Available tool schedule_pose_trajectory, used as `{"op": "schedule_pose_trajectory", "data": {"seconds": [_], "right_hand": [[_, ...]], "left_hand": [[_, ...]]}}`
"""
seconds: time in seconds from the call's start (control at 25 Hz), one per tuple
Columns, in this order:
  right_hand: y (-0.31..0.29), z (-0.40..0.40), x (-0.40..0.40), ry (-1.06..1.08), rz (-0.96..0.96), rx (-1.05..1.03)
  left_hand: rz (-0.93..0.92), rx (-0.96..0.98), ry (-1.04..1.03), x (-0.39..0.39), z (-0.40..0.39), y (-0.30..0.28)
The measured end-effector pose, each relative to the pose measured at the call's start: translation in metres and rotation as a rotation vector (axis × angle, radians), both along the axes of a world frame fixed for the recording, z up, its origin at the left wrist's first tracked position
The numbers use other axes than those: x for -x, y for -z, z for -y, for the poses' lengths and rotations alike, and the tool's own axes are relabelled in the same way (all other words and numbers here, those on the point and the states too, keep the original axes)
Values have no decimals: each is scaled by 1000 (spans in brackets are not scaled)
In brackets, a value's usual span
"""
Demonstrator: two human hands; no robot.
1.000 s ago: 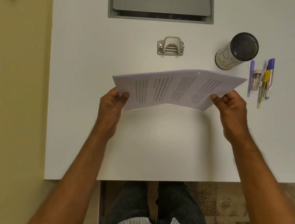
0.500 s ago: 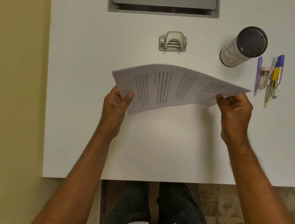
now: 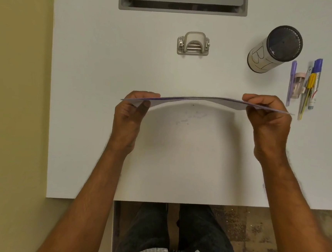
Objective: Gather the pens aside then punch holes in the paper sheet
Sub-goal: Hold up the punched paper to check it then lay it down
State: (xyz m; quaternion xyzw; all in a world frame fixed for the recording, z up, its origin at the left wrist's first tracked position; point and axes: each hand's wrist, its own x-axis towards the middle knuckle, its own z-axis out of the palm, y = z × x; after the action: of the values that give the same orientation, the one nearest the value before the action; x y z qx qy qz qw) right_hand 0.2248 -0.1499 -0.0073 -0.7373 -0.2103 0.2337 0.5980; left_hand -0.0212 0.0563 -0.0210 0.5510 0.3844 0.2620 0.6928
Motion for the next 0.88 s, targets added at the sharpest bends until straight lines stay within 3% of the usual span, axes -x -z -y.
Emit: {"op": "schedule_pose_trajectory", "data": {"seconds": [0.16, 0.36, 0.88], "right_hand": [[2, -9, 11, 26, -121, 74], [-4, -6, 5, 38, -98, 59], [7, -11, 3, 77, -122, 139]], "left_hand": [[-115, 115, -21, -5, 7, 7], [-39, 75, -20, -7, 6, 2], [-125, 122, -86, -13, 8, 14]]}}
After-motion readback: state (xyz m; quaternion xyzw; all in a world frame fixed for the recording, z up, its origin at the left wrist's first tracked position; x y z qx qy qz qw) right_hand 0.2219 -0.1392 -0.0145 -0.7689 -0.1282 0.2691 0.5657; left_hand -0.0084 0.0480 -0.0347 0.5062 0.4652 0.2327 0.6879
